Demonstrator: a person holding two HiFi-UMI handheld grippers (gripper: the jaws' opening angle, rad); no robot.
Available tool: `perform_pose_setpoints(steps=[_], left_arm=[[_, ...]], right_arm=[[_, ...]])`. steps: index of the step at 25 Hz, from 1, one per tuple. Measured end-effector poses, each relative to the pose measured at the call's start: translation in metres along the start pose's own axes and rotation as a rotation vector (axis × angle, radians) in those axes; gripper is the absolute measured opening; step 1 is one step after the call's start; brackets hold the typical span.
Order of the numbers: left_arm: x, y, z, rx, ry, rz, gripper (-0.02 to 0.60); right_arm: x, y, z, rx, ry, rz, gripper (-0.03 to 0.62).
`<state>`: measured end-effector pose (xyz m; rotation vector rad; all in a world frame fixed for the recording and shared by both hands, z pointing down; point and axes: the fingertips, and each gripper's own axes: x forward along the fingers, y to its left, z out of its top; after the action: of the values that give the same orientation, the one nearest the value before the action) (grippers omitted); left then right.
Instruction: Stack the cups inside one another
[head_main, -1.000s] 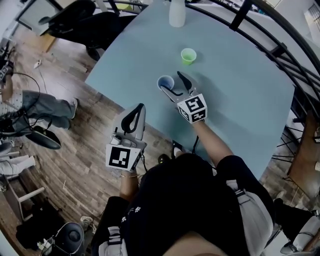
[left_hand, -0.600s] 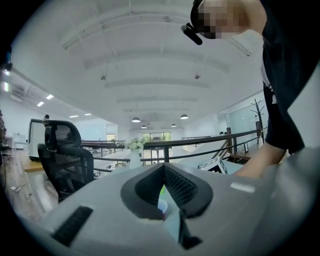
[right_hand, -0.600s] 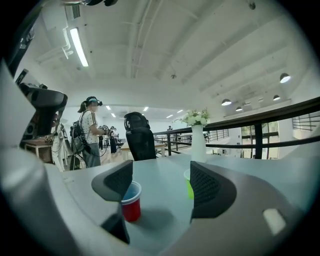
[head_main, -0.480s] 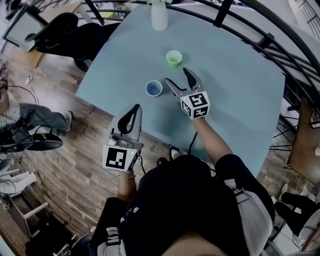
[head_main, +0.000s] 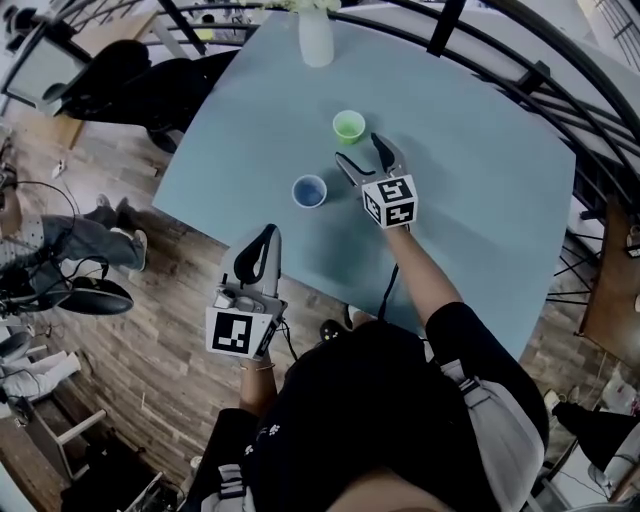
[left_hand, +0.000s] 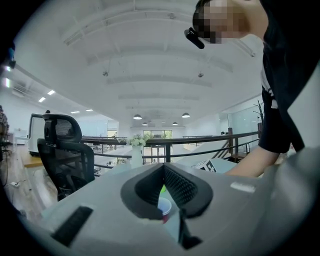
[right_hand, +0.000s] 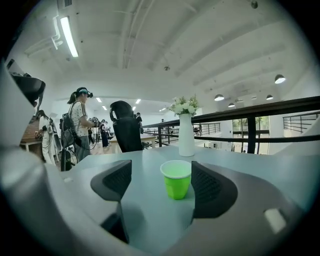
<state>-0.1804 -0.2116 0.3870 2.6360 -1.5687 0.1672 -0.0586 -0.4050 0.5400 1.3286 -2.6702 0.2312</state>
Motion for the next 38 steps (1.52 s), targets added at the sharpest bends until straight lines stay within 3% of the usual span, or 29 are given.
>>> perform_pose_setpoints(steps=[9,22,29,31,38], left_arm=[[0.015,0.011,-0.008,0.002,0.021,0.002,-0.014],[0.019,0.015,-0.023,-0.005,0.079,0.009,-0.014],[0.017,0.013,-0.027,-0.006,0.098,0.005,-0.014],[0.018,0.012,-0.027,-0.007,0.099,0.002,-0.014],[0.012,0.016,-0.029,-0.008,0.105,0.014,-0.014]], right_arm=[[0.038,-0.017,-0.031,-0.011,0.103,0.003,0.391],[0.063,-0.034,-0.040,0.031,0.077,-0.027,0.394],[0.067,-0.037,-0.037,0.023,0.055,-0.035,0.342],[0.067,-0.037,-0.036,0.019,0.054,-0.033,0.301],[0.065,-0.033,-0.034,0.004,0.050,-0.024,0.295]])
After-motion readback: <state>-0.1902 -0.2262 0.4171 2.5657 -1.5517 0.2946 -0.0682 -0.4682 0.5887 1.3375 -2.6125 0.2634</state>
